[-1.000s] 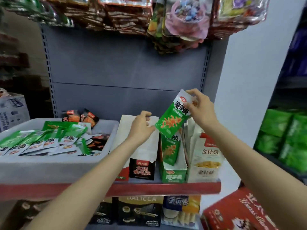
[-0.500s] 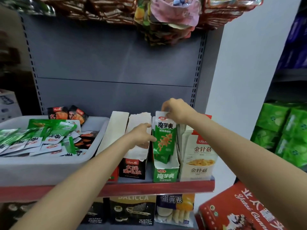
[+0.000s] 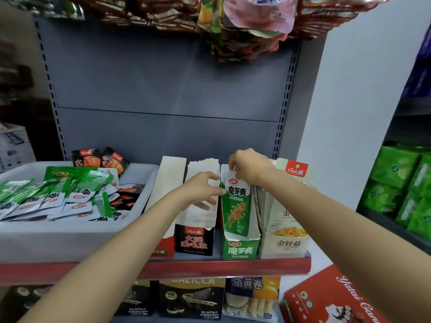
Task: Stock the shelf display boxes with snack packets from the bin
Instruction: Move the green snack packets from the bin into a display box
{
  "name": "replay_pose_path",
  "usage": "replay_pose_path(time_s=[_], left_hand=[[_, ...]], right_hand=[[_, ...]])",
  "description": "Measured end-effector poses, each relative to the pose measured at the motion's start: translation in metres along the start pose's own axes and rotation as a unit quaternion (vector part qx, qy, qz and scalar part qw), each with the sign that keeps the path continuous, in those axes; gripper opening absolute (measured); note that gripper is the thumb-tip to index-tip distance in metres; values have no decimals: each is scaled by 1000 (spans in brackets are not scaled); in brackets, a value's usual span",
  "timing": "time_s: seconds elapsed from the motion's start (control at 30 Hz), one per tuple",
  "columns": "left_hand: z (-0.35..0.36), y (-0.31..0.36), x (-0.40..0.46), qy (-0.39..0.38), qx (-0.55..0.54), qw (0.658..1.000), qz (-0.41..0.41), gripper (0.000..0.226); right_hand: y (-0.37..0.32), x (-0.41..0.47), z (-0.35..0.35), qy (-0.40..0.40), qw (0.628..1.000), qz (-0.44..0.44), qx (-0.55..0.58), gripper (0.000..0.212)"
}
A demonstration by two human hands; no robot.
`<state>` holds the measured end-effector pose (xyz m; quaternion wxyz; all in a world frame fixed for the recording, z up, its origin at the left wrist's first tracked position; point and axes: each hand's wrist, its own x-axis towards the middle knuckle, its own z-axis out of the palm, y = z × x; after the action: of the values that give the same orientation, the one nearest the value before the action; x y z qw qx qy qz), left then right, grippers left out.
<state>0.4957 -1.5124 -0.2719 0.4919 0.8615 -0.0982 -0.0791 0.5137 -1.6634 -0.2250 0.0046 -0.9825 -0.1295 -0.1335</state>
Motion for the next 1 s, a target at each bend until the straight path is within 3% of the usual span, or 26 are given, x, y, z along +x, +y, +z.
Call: replay_pose_path(time_s=[0.17, 0.3, 0.47, 0.6, 0.73, 0.87, 1.0], left_hand=[[-17, -3, -20, 106, -14, 992, 74, 27], [-39, -20, -40, 228, 61, 962, 139, 13], [-88, -54, -72, 321, 156, 926, 125, 12], [-141, -91, -91, 309, 215, 926, 39, 17], [-184, -123, -105, 259, 277, 924, -52, 52], [-210, -144, -109, 196, 309, 925, -104, 78], [-225, -157, -104, 186, 293, 930, -125, 87]], right_hand=[[-5, -6, -3, 44, 996, -22, 73, 25], [-36, -11, -1, 84, 979, -44, 182, 20], [-98, -9, 16, 102, 949, -77, 288, 22], [-149, 2, 31, 70, 935, -120, 327, 29], [-193, 18, 40, 27, 944, -156, 289, 42], [-226, 33, 47, -40, 949, -184, 252, 56], [-250, 51, 55, -109, 947, -196, 229, 76]])
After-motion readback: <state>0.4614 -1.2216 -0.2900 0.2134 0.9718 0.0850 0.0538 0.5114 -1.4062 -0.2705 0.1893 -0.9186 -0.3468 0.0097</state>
